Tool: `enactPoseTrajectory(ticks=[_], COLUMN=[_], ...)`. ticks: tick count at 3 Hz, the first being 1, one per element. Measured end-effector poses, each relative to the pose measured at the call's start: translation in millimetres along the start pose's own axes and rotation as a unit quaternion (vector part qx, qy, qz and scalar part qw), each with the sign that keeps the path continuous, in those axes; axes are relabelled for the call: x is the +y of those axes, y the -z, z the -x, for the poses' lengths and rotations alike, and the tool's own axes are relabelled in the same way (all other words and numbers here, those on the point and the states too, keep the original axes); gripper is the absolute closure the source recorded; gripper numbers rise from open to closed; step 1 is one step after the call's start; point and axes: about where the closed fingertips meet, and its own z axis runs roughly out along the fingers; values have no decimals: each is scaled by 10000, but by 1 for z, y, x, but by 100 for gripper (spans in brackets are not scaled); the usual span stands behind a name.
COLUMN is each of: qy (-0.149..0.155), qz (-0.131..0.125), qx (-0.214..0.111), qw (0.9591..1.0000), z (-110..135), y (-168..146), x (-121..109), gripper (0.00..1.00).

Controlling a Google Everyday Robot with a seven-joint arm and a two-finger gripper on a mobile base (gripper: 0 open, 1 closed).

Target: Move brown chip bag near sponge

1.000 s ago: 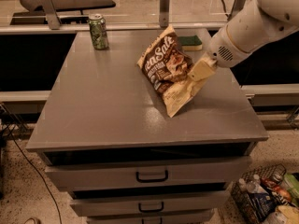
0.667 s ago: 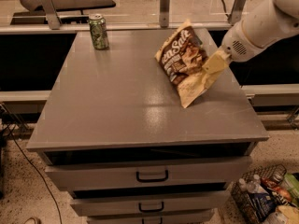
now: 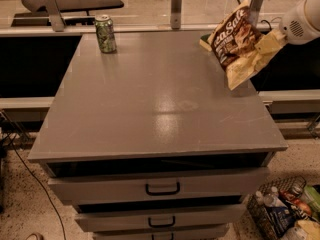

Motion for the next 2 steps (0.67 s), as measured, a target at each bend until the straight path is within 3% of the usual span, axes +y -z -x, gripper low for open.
enactPoseTrajectory(ticks=[2], qy=[-146], qz=[-279], qx=[-71], qw=[9995], z=[-2], y=[23], x=[-14], gripper=[100])
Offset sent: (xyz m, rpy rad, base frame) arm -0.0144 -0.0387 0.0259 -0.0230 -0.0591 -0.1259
